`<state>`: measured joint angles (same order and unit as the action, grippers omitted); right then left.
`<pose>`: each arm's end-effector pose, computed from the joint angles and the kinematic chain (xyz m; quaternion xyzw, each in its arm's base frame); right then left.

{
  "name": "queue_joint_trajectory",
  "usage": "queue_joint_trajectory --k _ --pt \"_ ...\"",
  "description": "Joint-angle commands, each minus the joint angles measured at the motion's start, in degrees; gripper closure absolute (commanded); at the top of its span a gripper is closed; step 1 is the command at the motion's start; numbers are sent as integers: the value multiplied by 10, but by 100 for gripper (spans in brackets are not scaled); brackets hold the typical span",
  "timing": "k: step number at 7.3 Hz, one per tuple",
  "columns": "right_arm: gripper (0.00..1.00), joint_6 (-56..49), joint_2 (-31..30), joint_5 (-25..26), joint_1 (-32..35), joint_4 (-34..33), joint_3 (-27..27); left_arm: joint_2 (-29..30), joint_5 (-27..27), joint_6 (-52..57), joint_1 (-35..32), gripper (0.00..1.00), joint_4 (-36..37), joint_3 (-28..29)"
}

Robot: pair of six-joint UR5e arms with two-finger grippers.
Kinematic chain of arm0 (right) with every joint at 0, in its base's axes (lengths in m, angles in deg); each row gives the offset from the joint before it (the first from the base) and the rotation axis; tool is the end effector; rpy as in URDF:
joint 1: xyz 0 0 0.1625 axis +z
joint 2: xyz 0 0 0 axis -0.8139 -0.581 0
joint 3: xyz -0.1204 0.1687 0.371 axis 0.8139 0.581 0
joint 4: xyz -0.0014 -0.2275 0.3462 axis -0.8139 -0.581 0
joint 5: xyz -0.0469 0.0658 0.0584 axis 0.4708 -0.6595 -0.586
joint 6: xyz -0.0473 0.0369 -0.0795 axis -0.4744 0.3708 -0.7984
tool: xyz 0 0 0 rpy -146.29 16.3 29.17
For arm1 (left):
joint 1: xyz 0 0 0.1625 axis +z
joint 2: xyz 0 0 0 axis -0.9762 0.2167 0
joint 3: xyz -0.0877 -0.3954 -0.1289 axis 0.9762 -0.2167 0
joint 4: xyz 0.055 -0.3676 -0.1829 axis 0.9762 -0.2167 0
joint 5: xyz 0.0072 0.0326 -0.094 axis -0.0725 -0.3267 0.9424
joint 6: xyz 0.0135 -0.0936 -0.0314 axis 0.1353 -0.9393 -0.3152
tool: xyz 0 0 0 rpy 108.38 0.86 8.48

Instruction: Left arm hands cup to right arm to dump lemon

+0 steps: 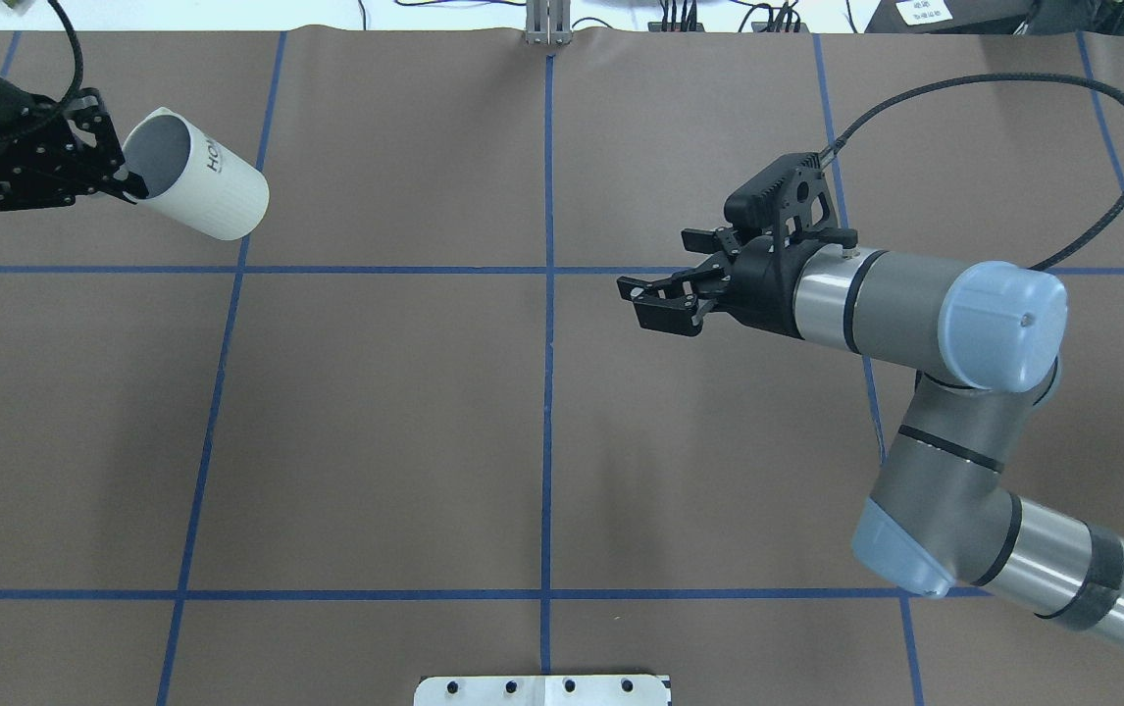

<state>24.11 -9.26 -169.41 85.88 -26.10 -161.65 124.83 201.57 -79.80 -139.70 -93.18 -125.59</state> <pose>-0.4143 -0.4105 0.2402 0.4727 -0.5293 -0.1176 0.6947 0.1887 -0.5035 0.2663 -0.0370 0.5269 -0.2766 0.8028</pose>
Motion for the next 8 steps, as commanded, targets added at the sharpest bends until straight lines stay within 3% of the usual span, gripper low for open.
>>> queue_joint_trajectory --k 1,3,8 --pt "2 -117 25 162 -74 -1 -2 58 0 -99 12 100 42 1" --pt "1 -229 57 180 -85 -5 1 93 0 -134 47 100 67 1" --pt "2 -283 107 223 -105 -5 5 158 -6 -222 104 100 69 1"
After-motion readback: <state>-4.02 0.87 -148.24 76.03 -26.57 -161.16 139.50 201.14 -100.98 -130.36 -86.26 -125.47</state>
